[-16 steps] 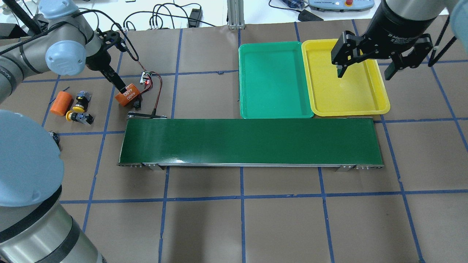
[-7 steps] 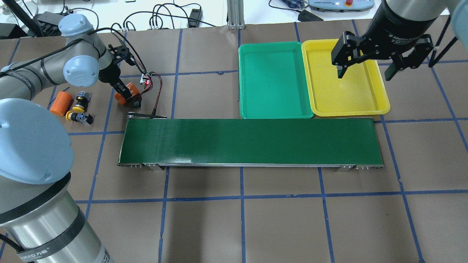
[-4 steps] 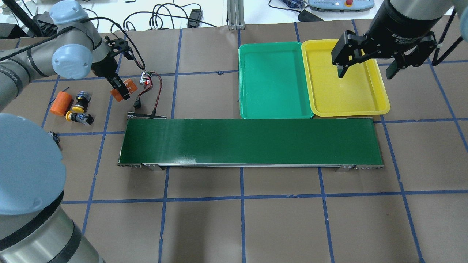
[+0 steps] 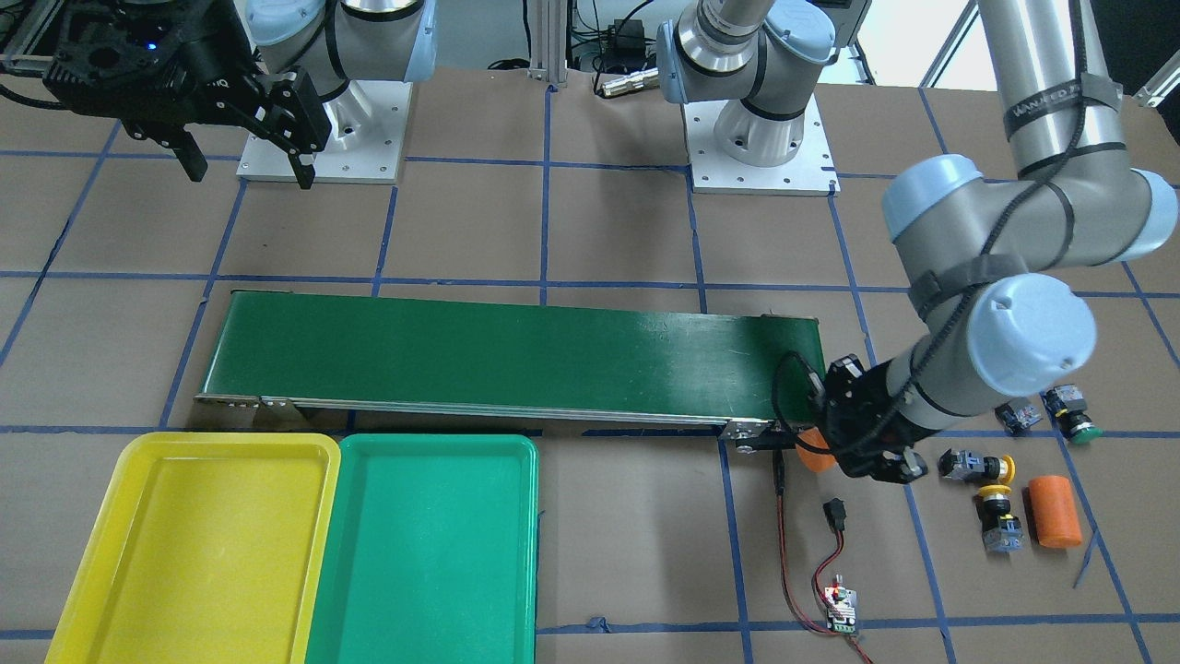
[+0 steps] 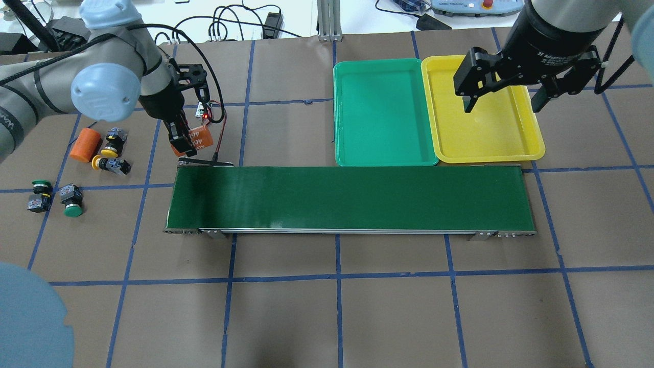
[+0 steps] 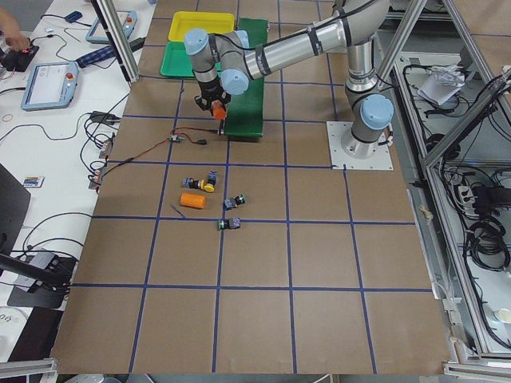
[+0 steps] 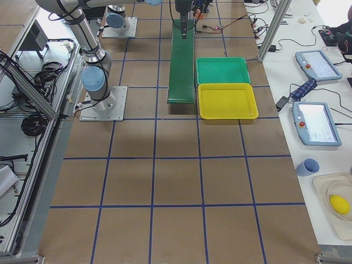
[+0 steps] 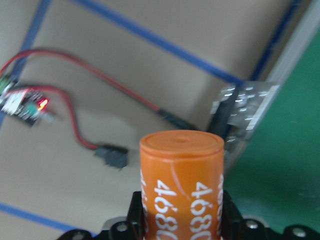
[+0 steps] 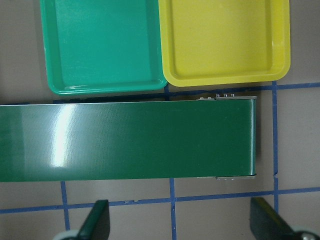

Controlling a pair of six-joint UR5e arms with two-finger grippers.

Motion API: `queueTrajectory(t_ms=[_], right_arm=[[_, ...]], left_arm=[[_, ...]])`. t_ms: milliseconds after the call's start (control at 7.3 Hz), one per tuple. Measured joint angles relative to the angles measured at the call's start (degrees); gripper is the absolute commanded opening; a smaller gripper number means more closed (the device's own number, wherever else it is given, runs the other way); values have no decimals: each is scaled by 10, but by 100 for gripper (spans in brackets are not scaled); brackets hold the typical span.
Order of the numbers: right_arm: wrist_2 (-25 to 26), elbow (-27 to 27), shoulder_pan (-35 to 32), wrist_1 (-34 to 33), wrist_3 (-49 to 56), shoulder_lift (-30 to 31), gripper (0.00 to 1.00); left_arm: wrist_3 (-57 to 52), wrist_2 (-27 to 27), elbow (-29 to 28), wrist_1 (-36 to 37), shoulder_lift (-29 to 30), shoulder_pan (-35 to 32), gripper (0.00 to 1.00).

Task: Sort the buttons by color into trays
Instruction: 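Carry the orange cylinder onto the near end of the conveyor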

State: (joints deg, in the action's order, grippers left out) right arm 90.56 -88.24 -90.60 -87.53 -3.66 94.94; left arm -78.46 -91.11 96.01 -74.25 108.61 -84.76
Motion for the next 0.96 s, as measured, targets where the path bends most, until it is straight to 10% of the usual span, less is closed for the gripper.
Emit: queueTrajectory(t_ms=[822,959], right_arm=[[2,0,-8,-1,-3,-1,100],[1,0,-8,-1,-3,-1,100]], left_arm=[[-109,-3,151,82,-82,-9,0],[-108,-3,168,103,-85,-8,50]])
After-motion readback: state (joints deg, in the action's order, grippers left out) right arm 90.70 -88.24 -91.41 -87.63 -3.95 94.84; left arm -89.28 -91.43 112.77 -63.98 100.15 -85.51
